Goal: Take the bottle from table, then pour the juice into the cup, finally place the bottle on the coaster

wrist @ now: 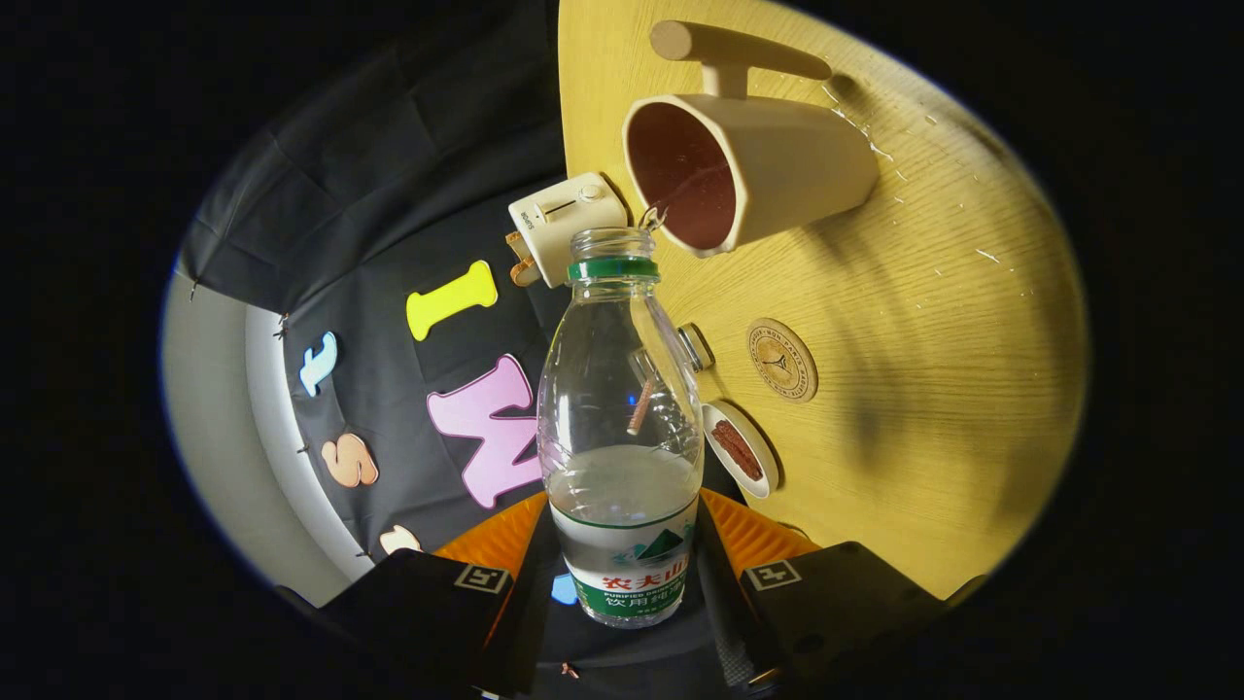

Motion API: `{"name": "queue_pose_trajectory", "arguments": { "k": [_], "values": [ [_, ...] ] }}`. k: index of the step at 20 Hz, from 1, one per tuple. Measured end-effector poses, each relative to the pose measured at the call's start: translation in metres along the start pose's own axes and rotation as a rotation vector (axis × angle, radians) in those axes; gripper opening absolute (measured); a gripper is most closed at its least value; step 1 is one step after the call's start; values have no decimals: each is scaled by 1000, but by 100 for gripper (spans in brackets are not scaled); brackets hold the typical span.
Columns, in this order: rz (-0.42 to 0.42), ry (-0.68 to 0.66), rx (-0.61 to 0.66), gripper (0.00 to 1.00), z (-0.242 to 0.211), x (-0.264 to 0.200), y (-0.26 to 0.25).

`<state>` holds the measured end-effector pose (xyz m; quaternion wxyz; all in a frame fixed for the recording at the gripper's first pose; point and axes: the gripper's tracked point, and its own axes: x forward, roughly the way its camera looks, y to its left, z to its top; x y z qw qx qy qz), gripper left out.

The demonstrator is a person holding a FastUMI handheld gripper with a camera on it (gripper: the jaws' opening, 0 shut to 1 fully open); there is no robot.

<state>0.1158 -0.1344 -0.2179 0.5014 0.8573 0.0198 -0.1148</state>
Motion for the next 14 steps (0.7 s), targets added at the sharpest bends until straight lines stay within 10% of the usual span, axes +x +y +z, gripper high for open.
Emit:
{"name": "queue_pose_trajectory", "arguments": {
  "k": [14],
  "values": [
    [66, -63, 140, 73, -5, 8, 27]
  ]
}}
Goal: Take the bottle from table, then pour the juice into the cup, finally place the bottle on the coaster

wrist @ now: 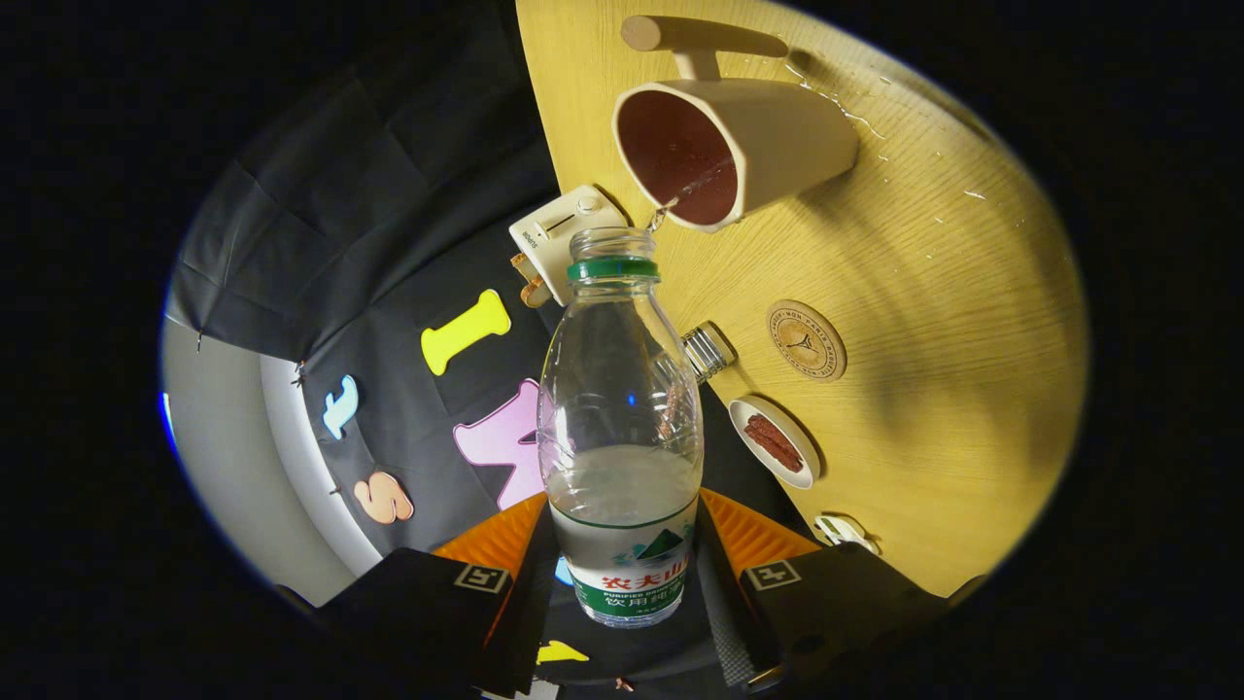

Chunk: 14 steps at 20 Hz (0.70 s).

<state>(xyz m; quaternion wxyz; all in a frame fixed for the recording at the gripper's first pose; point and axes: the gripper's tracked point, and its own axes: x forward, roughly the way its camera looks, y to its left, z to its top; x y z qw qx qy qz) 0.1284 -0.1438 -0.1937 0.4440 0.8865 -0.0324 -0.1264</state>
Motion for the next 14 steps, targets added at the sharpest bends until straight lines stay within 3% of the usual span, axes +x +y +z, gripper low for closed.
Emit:
{"name": "queue_pose_trajectory", "arguments": {
  "k": [7, 14],
  "values": [
    [82, -36, 49, 72, -3, -1, 26],
    [113, -52, 66, 72, -4, 0, 39]
  ]
}}
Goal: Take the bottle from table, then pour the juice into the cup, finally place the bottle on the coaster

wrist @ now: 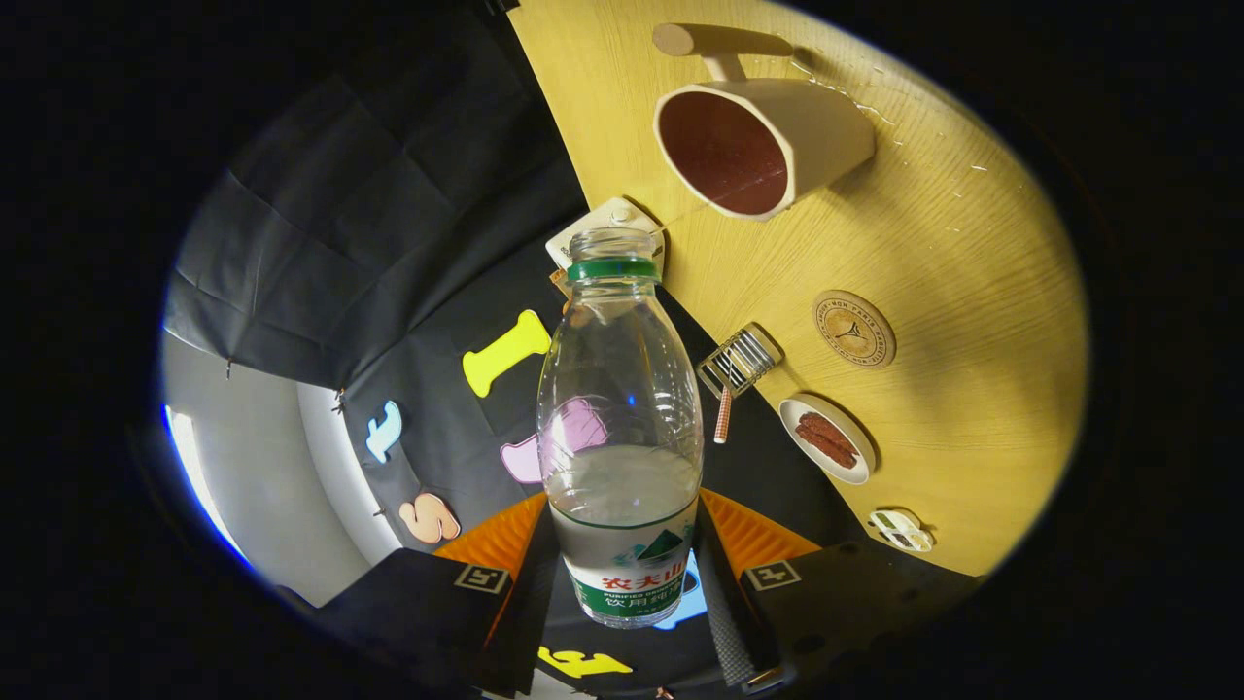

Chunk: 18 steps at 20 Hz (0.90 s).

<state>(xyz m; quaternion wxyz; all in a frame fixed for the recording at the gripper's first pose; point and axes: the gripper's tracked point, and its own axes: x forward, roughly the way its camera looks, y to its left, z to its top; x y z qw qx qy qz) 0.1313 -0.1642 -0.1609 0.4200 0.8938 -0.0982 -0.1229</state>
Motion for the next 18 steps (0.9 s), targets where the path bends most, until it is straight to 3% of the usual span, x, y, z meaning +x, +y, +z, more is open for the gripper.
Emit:
{"name": "queue_pose_trajectory", "arguments": {
  "k": [9, 18],
  "values": [
    [21, -41, -38, 72, 4, 3, 2],
    [67, -49, -177, 72, 4, -2, -6]
  ]
}}
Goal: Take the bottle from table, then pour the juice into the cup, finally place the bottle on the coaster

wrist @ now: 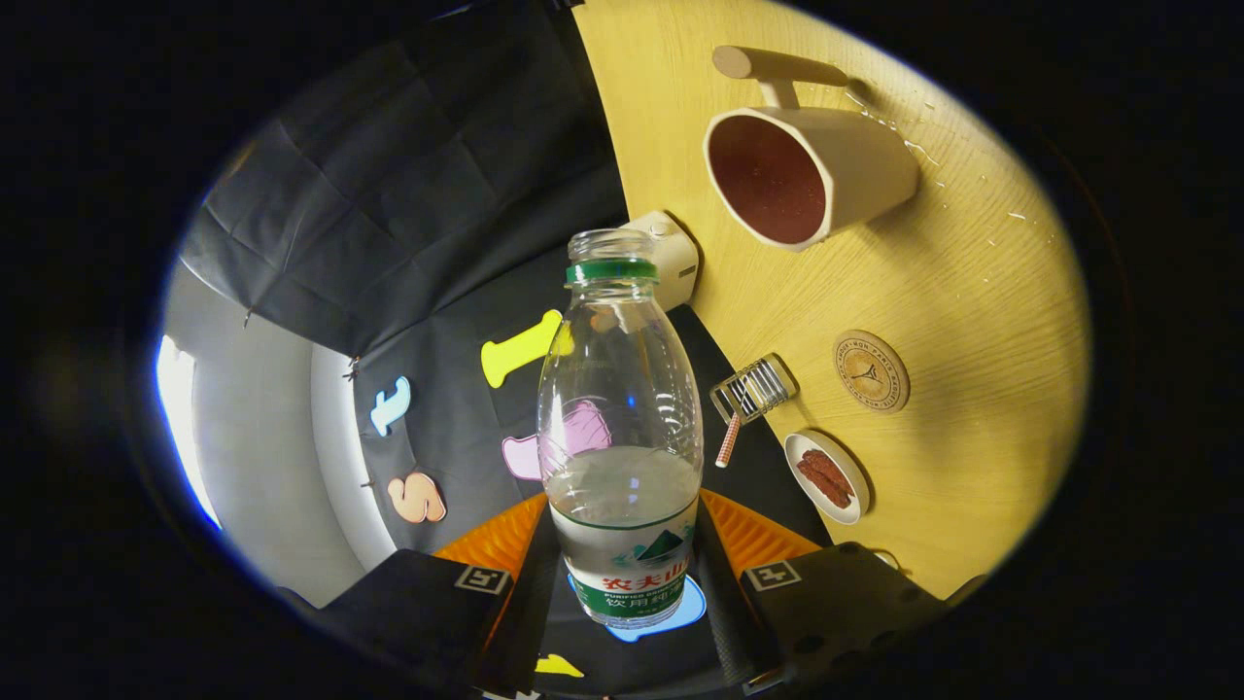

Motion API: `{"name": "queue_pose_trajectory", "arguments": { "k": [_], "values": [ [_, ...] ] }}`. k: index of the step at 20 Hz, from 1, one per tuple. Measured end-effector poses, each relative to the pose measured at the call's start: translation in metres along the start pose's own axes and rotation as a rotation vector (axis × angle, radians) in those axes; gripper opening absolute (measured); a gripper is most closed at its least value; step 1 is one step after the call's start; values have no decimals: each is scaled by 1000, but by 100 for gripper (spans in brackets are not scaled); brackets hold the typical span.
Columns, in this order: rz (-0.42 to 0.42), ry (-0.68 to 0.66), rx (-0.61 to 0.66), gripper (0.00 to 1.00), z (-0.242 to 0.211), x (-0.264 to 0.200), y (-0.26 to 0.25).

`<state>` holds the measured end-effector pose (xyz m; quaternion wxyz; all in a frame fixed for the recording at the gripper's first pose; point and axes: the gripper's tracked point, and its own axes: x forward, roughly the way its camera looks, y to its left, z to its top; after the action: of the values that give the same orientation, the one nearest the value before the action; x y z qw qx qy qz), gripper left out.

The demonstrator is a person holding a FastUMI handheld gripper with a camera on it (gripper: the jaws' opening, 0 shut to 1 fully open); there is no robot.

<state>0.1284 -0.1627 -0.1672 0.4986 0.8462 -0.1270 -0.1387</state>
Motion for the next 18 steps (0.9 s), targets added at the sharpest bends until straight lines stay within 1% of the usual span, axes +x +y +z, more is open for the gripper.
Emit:
{"name": "queue_pose_trajectory", "arguments": {
  "k": [3, 6, 8, 11, 13, 15, 18],
  "values": [
    [-1, 13, -53, 72, -7, -2, -2],
    [8, 53, -178, 72, -17, -5, 0],
    [14, 73, -309, 72, -24, -5, 1],
    [1, 111, -504, 72, -32, 1, 1],
    [-2, 136, -620, 72, -36, -6, 4],
    [2, 134, -736, 72, -37, -3, 13],
    [-3, 91, -901, 73, -32, 5, 24]
  ]
}}
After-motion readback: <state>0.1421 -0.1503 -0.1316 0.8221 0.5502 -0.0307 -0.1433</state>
